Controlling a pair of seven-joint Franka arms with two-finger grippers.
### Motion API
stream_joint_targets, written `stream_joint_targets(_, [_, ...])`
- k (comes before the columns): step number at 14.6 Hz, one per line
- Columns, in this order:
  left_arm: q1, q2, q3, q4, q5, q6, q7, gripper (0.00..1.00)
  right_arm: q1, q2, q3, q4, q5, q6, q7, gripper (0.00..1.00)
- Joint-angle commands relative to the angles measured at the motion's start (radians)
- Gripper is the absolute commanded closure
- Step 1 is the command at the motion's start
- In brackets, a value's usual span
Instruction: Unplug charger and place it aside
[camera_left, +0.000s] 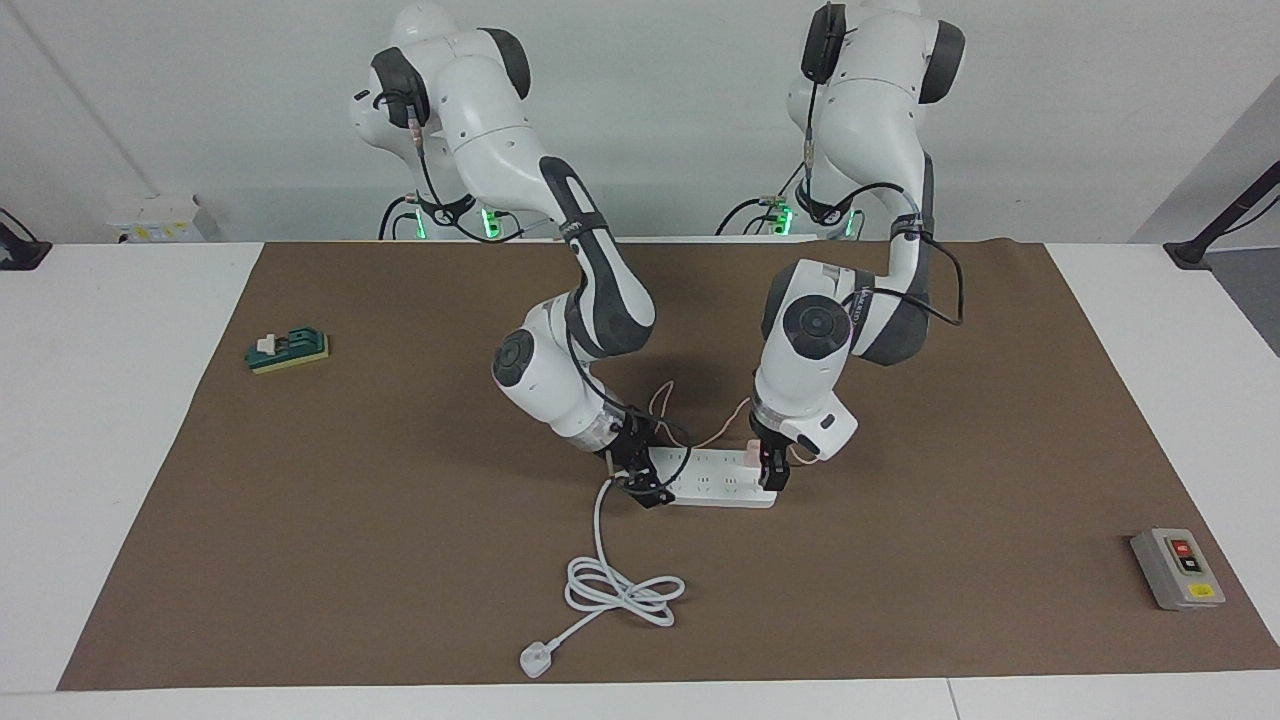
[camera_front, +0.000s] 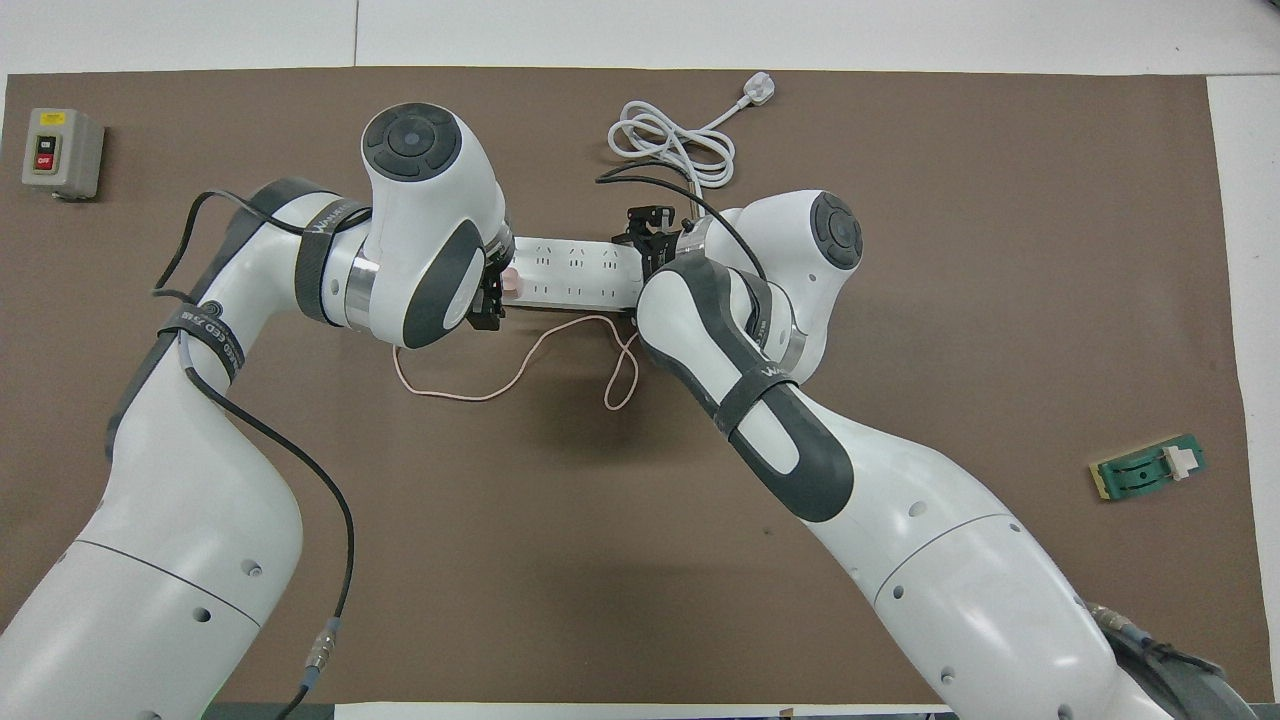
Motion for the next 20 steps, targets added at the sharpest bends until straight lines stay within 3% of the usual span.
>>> stream_joint_targets(1, [-0.002, -0.001, 0.003, -0.014, 0.016, 0.021, -0.001, 0.06, -0.015, 0.025, 0.009, 0.012, -0.016, 0.011, -0.027, 0.0])
stream_joint_targets(3, [-0.002, 0.009, 0.003, -0.014, 0.018, 0.021, -0.001, 0.07, -0.014, 0.025, 0.009, 0.012, -0.013, 0.011, -0.029, 0.2])
stream_joint_targets(5, [-0.001, 0.013, 0.003, -0.012, 0.018, 0.024, -0.001, 0.09, -0.015, 0.028, 0.009, 0.012, 0.004, 0.011, -0.029, 0.27])
stream_joint_targets(8, [-0.001, 0.014, 0.003, -0.014, 0.018, 0.028, 0.001, 0.13, -0.014, 0.03, 0.009, 0.012, 0.005, 0.013, -0.029, 0.89])
stream_joint_targets(9, [-0.001, 0.014, 0.003, -0.014, 0.018, 0.028, 0.001, 0.15, -0.015, 0.03, 0.009, 0.012, 0.012, 0.013, -0.029, 1.0])
stream_joint_targets(13, [-0.001, 0.013, 0.002, -0.014, 0.018, 0.027, 0.004, 0.2, -0.015, 0.031, 0.009, 0.012, 0.025, 0.011, -0.044, 1.0])
stream_joint_targets(18, [-0.002, 0.009, 0.0, -0.011, 0.018, 0.018, 0.007, 0.43, -0.017, 0.031, 0.009, 0.01, 0.025, 0.011, -0.045, 1.0])
stream_joint_targets(20, [-0.004, 0.006, 0.0, -0.011, 0.016, 0.016, 0.011, 0.67, -0.015, 0.031, 0.009, 0.01, 0.025, 0.013, -0.045, 1.0])
